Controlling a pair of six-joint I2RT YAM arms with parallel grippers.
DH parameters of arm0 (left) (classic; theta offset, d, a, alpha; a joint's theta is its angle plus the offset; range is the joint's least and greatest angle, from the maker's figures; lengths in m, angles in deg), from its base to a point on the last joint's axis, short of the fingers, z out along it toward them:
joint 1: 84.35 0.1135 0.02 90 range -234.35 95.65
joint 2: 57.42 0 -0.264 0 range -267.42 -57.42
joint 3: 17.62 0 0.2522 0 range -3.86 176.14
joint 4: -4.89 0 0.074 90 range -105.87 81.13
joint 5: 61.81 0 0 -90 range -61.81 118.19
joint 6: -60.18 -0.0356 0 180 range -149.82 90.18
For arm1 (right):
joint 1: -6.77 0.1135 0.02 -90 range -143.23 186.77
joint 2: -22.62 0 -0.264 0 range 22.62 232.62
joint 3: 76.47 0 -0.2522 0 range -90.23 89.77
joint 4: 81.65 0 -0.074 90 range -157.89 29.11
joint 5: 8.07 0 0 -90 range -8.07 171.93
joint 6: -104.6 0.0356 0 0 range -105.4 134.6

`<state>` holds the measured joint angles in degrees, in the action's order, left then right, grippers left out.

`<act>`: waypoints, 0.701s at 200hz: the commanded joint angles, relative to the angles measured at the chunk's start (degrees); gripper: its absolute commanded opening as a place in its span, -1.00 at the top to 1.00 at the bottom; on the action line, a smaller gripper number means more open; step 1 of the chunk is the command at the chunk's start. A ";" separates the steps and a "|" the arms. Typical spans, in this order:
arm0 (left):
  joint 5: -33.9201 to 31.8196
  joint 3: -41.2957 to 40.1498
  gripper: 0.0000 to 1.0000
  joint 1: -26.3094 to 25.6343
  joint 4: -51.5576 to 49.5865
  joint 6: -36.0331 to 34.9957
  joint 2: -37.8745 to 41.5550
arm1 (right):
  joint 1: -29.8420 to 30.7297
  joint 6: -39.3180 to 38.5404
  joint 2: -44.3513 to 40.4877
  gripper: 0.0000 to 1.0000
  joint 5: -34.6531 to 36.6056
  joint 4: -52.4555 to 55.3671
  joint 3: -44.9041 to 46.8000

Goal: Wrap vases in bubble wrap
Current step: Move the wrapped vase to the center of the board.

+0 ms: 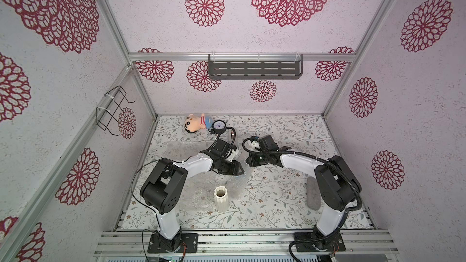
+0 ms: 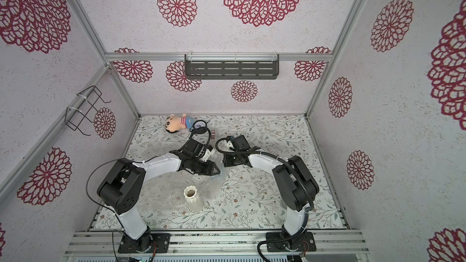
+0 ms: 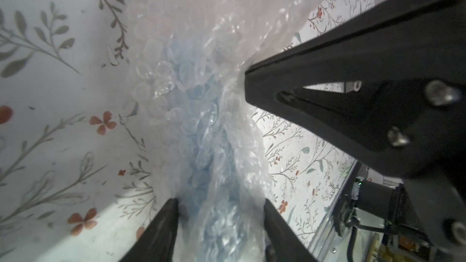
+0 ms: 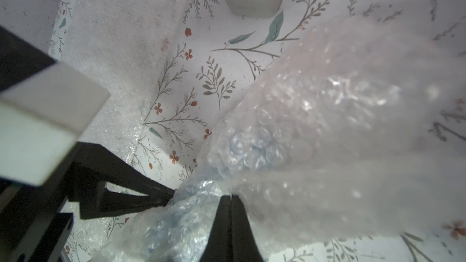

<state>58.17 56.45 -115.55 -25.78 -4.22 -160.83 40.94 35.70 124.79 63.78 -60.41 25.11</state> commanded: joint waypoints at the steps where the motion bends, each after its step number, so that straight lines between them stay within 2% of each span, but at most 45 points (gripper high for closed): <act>1: 1.35 -1.80 0.05 -0.51 4.76 3.15 -0.94 | 0.20 1.00 -4.47 1.00 0.87 -0.72 0.55; 26: 1.93 -1.67 0.13 -1.79 9.21 6.19 -2.71 | -0.11 1.56 -5.41 1.00 1.86 -0.11 0.68; 55: 2.16 0.42 0.14 -3.91 13.89 9.79 -5.14 | -1.17 2.95 -6.95 1.00 3.88 0.92 1.36; 87: 1.40 5.85 0.10 -6.72 15.32 11.23 -10.97 | -3.91 5.46 -10.44 1.00 7.73 1.30 4.13; 121: 1.23 9.96 0.06 -8.70 23.74 17.16 -15.61 | -7.94 5.92 -14.50 0.99 10.41 1.62 7.27; 140: 1.02 14.69 0.05 -10.70 24.79 18.99 -19.52 | -10.79 6.76 -16.10 0.97 12.87 3.32 8.16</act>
<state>60.31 67.03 -123.72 -5.63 10.34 -175.70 32.96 40.71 112.33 72.08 -58.90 32.62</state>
